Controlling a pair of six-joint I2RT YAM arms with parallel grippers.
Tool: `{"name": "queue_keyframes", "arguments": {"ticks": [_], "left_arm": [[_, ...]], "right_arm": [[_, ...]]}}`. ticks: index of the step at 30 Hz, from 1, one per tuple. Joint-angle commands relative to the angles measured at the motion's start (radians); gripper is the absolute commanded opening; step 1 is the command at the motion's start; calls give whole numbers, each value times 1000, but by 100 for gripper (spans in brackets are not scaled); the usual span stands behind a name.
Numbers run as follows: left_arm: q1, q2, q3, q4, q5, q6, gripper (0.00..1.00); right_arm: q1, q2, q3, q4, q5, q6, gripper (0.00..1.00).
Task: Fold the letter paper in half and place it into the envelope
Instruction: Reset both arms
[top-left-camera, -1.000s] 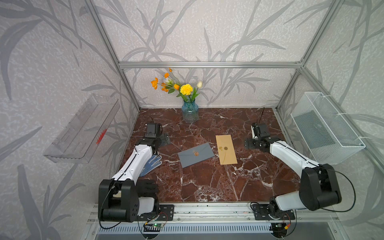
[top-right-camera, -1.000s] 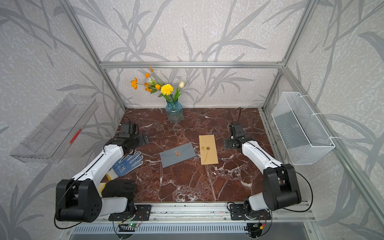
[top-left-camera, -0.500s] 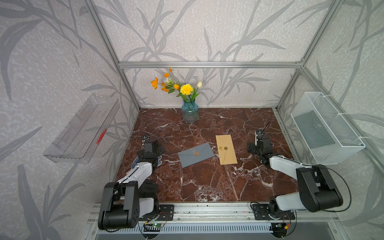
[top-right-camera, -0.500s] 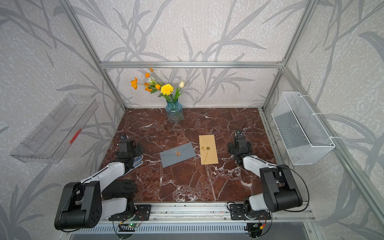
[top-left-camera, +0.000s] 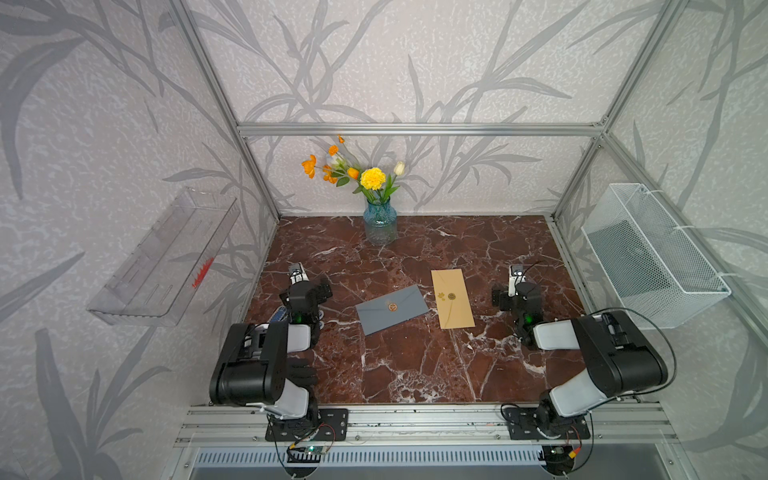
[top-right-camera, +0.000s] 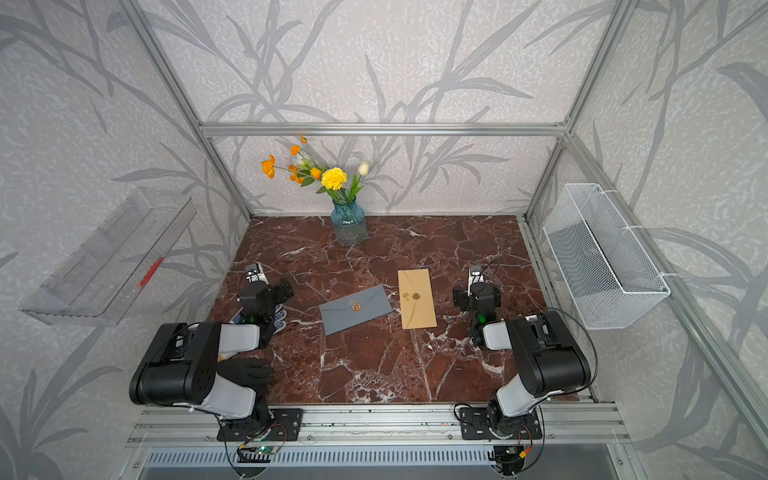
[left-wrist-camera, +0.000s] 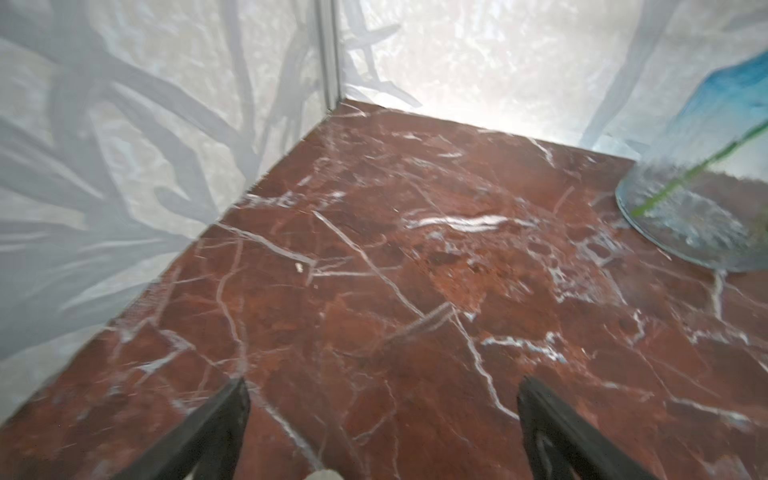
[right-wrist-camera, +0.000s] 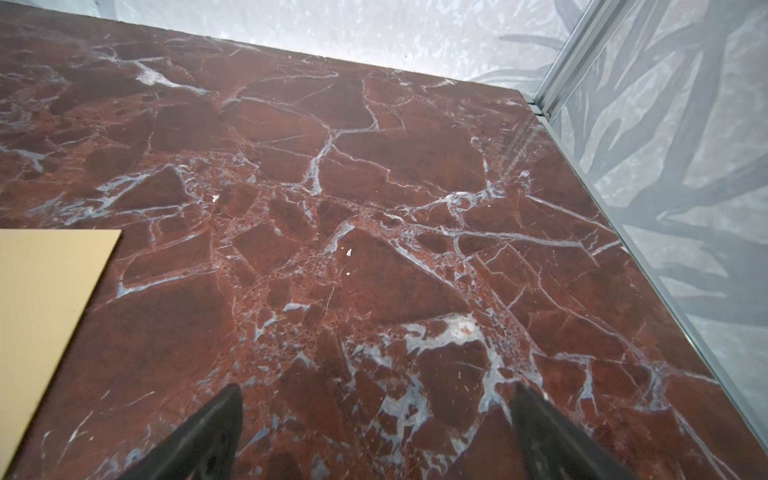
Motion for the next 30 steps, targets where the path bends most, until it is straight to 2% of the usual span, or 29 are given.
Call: {"name": "queue_keyframes", "arguments": {"ticks": [1, 2, 4, 7, 10, 12, 14, 30], "left_arm": [[-7, 19, -8, 134, 54, 58, 100], [-7, 28, -6, 158, 40, 54, 100], [-9, -20, 43, -21, 38, 44, 100], [-12, 15, 24, 72, 67, 73, 100], [-14, -17, 49, -32, 79, 68, 100], [-15, 1, 35, 27, 76, 75, 100], [-16, -15, 48, -27, 77, 70, 100], [-28, -8, 43, -7, 88, 93, 100]], "right_arm": [[-4, -21, 15, 62, -6, -6, 99], [-3, -21, 12, 69, -7, -8, 99], [-3, -30, 19, 41, -8, -5, 99], [-4, -27, 18, 49, -7, -5, 99], [-4, -28, 19, 45, -7, -4, 99], [-4, -29, 19, 44, -8, -4, 99], [-3, -29, 19, 44, -9, -5, 99], [-4, -28, 19, 45, -7, -4, 99]]}}
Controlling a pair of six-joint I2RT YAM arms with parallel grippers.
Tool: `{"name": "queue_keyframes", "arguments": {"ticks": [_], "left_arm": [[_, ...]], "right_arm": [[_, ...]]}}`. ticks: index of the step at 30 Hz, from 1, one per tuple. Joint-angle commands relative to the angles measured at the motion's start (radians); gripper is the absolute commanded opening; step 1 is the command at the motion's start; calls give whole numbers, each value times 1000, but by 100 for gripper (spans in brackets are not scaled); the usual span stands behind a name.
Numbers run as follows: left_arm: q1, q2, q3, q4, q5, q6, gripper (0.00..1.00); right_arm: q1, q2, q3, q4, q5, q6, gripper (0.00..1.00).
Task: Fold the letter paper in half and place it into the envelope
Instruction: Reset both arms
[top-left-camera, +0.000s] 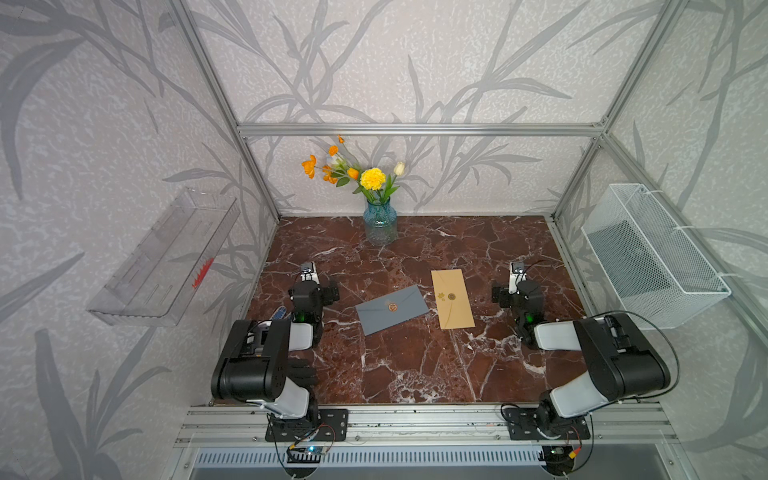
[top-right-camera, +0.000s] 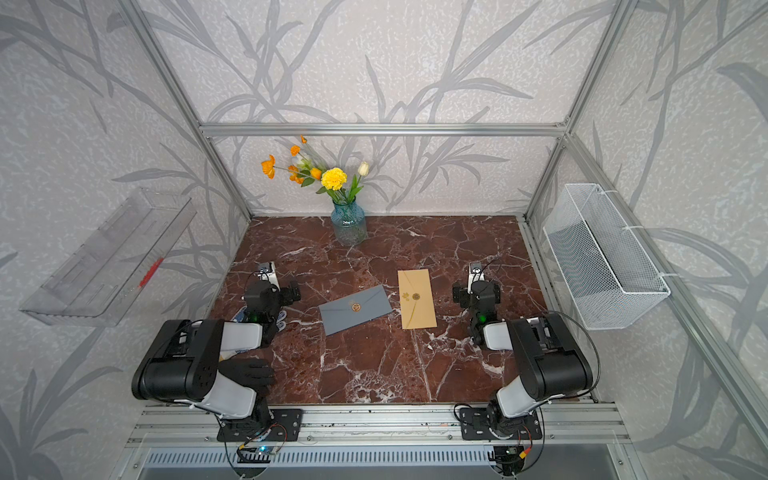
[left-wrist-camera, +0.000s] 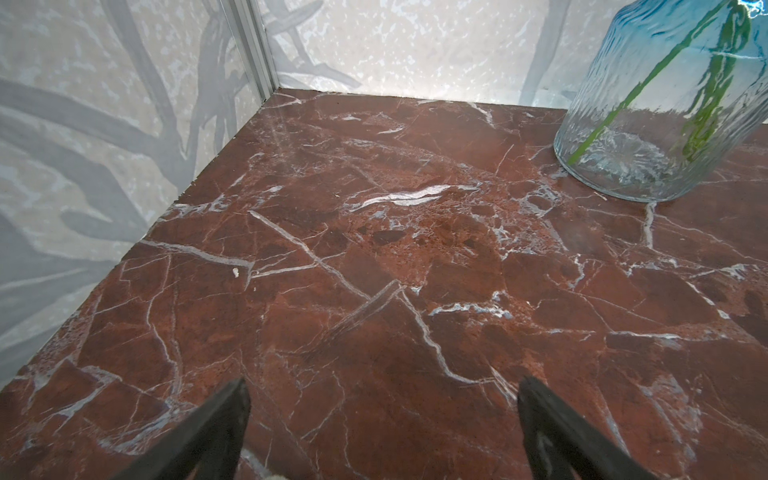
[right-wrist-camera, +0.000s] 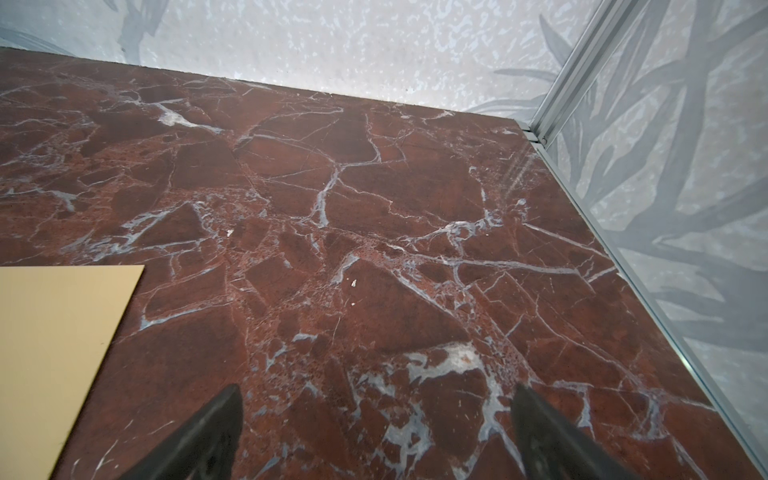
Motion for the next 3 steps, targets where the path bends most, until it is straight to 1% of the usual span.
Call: {"name": "queue_keyframes", "arguments": {"ticks": [1, 3], "left_arm": [[-2, -12, 20, -7, 10, 15, 100], [-3, -15, 22, -13, 7, 11, 100]], "right_arm": [[-3, -17, 16, 18, 1, -5, 99], [-4, -17, 16, 18, 1, -4, 99]]}}
